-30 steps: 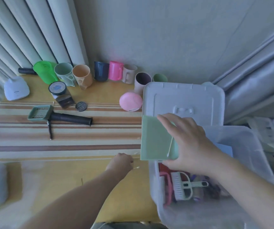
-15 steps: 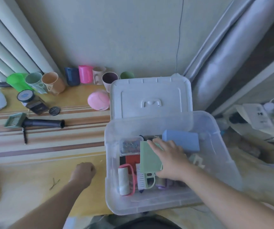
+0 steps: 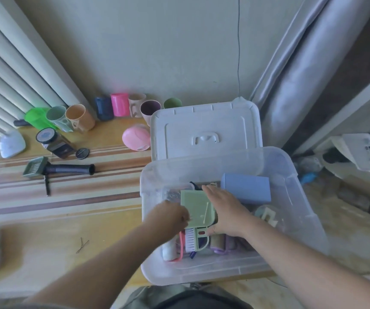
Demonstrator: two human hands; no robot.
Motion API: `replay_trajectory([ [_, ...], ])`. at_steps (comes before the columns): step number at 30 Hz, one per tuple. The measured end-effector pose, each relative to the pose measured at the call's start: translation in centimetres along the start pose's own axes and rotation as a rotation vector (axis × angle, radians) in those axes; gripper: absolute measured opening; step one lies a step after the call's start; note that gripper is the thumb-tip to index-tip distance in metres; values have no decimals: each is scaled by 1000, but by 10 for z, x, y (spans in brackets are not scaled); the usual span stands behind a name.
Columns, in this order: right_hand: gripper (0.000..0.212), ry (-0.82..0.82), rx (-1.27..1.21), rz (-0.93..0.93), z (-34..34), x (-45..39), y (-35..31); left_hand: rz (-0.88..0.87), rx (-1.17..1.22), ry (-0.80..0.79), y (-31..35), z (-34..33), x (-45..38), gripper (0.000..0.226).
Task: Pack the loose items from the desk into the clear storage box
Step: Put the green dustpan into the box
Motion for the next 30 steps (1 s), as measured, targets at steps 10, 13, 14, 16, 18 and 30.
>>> replay_trajectory([
  [10, 123, -17, -19, -56, -13, 28, 18, -103, -108, -211, 2, -65, 8, 25],
  [13, 114, -4, -38, -45, -9, 30, 7, -169, -47, -52, 10, -42, 5, 34],
  [14, 110, 10, -48, -45, -7, 29, 3, -201, -20, 25, 12, -29, 6, 32],
  [16, 99, 62, -58, -43, -3, 26, -6, -253, 40, 183, 9, -1, 12, 29],
  [18, 85, 147, -77, -23, 5, 20, -21, -273, 63, 353, -6, 26, 24, 26],
  [30, 34, 425, -307, 256, 25, -75, -280, 174, 117, 520, -263, 28, 117, 23],
])
Point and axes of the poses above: each hand's wrist, its own x-axis away from the middle knuckle, its own z-axis out of the back of the hand, y = z × x, the point moved 6 cm from there along -x, towards the middle knuckle, and after that the axes turned 12 degrees about -z, right-handed, at the moved point
